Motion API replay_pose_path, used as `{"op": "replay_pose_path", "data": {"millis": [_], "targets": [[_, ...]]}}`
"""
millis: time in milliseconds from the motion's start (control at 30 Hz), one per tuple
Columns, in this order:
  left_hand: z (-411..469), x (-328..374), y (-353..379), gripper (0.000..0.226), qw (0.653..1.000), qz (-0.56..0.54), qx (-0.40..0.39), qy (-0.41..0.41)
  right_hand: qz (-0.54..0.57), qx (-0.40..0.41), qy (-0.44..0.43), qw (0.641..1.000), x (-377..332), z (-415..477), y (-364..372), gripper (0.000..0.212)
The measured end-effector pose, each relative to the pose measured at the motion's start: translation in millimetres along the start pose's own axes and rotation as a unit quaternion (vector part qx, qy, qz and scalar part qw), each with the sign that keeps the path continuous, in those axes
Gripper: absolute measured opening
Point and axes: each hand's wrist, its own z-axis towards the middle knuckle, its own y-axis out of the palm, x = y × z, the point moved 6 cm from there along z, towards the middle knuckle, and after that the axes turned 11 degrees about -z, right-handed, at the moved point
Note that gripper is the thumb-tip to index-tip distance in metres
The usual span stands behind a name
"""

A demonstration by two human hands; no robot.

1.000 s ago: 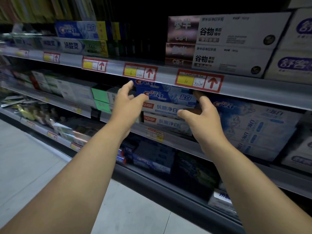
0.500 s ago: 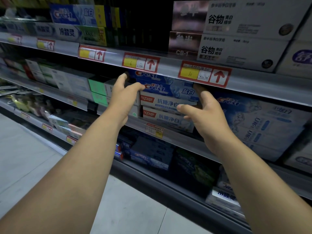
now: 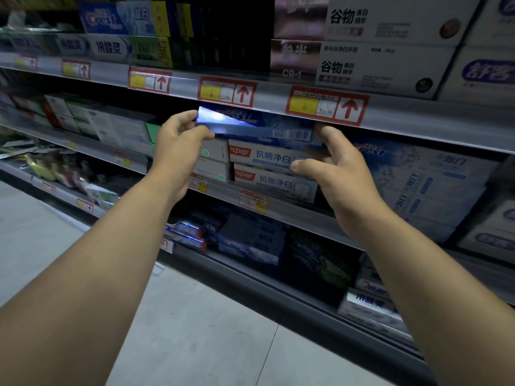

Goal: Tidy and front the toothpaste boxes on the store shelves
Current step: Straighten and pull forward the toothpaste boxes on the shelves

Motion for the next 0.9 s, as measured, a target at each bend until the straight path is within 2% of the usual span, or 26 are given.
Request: {"op": "replay_pose_path", "data": {"millis": [167,300,367,467,633,733,900], "targets": [[-12.2,-3.5,-12.4,0.025,1.000,-0.006,0.016,-0.006,0.039,-0.005,0.022,0.999,5.5,-11.7,4.4,0.078],[-28.9,-13.9,-25.5,0.020,0.999,-0.009,0.034,-0.027,0.071,-0.006,0.063,0.996,19.9,-25.6,8.6,0.074],[-37.0,-21.6,-32.2,0.022,0.998,-0.001,0.028,-0.048,0.070,0.001,0.081,0.994,27.6,-32.5,8.2,0.069],[-48.8,-34.5,-39.1,0.037,0.997,0.025,-0.007,-0.078,0.052,-0.003,0.103,0.993,37.4,-44.3,8.6,0.064],[-74.5,-53.8,-49.0,0.030,0.991,0.035,-0.035,-0.128,0.050,-0.024,0.127,0.990,48.5,-65.7,6.9,0.052],[-86.0,-63.4,-54.6,0.032,0.988,0.053,-0.041,-0.142,0.058,-0.039,0.149,0.986,58.6,-75.9,9.8,0.053],[-96.2,-86.0,-61.8,0.035,0.982,0.102,-0.053,-0.150,0.061,-0.049,0.179,0.981,78.9,-83.8,17.6,0.040]]}}
